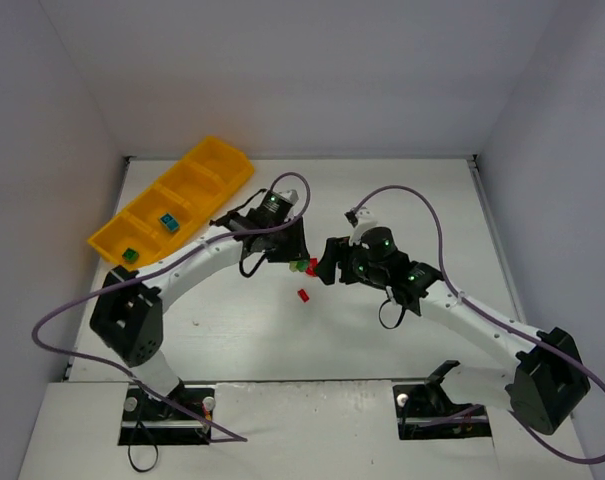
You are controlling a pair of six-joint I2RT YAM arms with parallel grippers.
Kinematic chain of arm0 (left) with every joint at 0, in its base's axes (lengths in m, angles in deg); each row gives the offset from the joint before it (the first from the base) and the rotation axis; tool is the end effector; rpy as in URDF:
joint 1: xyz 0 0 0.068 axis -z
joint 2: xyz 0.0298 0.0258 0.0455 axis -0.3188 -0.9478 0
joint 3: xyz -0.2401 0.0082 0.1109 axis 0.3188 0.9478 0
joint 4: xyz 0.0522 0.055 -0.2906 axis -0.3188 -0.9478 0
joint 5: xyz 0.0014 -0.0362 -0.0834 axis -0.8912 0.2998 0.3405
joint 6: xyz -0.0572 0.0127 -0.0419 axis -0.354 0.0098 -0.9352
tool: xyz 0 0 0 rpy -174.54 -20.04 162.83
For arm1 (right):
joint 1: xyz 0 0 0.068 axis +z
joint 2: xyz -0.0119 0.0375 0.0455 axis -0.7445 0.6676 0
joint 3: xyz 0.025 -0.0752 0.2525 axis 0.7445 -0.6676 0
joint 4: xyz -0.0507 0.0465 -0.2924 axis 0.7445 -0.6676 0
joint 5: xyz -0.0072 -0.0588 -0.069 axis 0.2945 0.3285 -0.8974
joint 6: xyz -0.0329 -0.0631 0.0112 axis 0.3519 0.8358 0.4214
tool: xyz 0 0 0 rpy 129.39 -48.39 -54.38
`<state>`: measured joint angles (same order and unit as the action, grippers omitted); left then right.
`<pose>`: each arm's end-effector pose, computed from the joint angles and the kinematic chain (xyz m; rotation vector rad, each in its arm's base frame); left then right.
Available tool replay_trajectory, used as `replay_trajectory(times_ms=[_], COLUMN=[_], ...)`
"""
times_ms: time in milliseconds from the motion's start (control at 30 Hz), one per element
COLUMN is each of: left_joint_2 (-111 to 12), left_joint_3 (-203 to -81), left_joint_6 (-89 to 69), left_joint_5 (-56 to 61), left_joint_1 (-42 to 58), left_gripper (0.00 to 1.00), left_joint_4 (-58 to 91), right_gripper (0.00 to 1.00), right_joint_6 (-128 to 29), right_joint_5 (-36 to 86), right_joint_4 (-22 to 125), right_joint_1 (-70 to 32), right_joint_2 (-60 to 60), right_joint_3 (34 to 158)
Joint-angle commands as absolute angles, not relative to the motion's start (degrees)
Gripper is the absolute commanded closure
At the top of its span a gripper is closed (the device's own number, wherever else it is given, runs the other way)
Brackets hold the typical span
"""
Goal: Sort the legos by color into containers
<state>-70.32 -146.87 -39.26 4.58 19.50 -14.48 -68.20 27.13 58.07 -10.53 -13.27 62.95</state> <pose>0.3286 -0.2713 0.2328 0.0349 2.5674 -0.8100 0.2577 0.2113 0.2370 -0.3347 1.9850 0.8905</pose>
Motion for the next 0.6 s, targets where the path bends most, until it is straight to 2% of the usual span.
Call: replay_trajectory(times_ms=[0,100,300,567], left_joint_2=[-63.93,-61.46,-58.21,-56.1], left_joint_3=[-145.6,-144.02,-140.77,-139.1], left_joint_6=[-41.63,-43.57,-47.0,-48.23], left_joint_5=[9.87,12.24,14.62,15.59], left_joint_1=[18.59,18.41,18.41,18.32], left_gripper=[0.77,0.76,0.76,0.76], left_joint_4=[-3.86,0.44,7.3,10.56], right_gripper=[0.27,0.23,0.23,0.32], right_joint_6=[-68.58,-69.73,-70.52,-70.61], right_joint_5=[29.43,28.64,26.62,24.25], right_joint_4=[62.77,63.47,65.06,66.2], right_joint_1=[-10.15,-10.15,-10.06,-10.06], right_joint_2=[-15.34,-15.42,-14.64,-14.11], right_joint_3=[67.71,68.68,70.35,70.7])
